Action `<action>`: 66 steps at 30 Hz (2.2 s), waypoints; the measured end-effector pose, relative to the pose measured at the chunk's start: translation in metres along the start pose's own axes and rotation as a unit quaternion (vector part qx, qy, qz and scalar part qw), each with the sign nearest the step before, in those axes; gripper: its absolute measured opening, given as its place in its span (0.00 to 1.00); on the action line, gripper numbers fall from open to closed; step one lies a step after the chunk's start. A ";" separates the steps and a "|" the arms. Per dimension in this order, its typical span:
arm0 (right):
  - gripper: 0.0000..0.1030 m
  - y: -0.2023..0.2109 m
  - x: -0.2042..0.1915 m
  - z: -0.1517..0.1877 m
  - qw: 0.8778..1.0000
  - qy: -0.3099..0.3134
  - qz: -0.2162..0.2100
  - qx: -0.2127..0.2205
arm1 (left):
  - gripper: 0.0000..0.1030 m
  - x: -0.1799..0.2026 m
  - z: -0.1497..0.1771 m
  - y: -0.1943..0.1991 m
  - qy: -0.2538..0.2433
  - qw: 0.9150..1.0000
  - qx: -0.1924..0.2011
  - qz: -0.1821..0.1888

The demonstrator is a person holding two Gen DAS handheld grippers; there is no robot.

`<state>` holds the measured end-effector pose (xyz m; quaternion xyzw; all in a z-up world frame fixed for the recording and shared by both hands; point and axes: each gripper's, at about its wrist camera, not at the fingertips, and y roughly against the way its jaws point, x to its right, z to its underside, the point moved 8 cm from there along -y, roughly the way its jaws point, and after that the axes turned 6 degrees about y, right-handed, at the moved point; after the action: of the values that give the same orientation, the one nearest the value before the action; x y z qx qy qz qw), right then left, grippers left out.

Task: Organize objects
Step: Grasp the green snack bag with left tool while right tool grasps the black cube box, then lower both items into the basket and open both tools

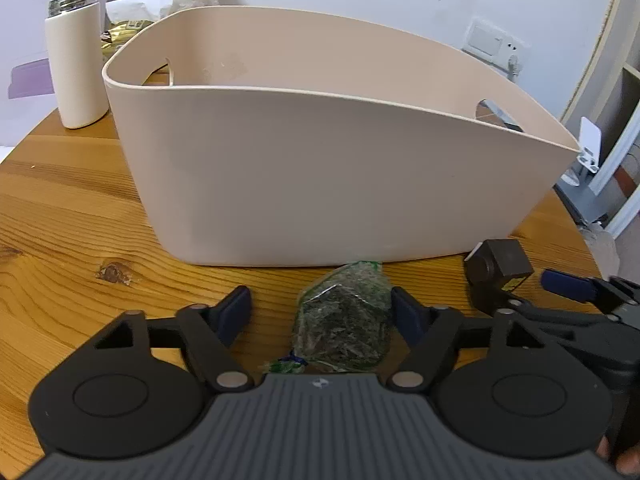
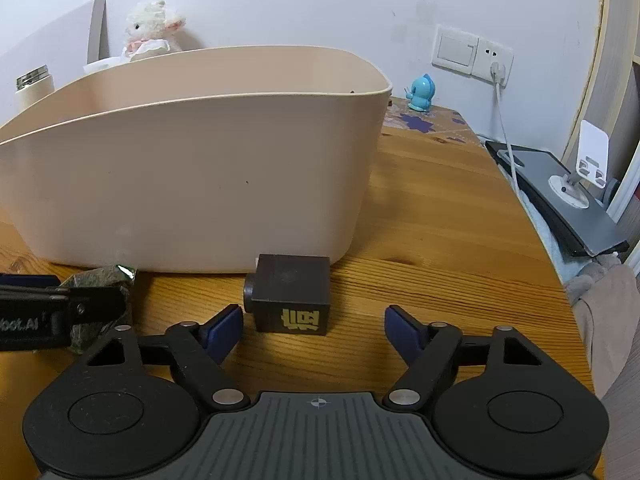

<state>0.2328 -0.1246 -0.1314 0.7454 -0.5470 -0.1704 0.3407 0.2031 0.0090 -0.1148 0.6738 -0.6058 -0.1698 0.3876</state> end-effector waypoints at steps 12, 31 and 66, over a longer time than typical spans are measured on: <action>0.40 -0.001 -0.008 -0.003 1.000 0.001 -0.005 0.010 | 0.44 0.001 0.011 0.007 0.005 0.999 -0.014 0.041; 0.40 0.085 -0.017 -0.018 0.996 0.019 0.004 0.089 | 0.43 -0.011 -0.002 0.068 -0.012 0.998 0.047 0.036; 0.40 0.048 -0.041 -0.115 0.994 0.013 -0.010 0.109 | 0.43 -0.022 -0.109 0.014 -0.080 0.991 0.084 -0.061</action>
<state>0.2573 -0.0580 -0.0207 0.7858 -0.5500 -0.1039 0.2630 0.2647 0.0651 -0.0401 0.7242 -0.6044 -0.1947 0.2690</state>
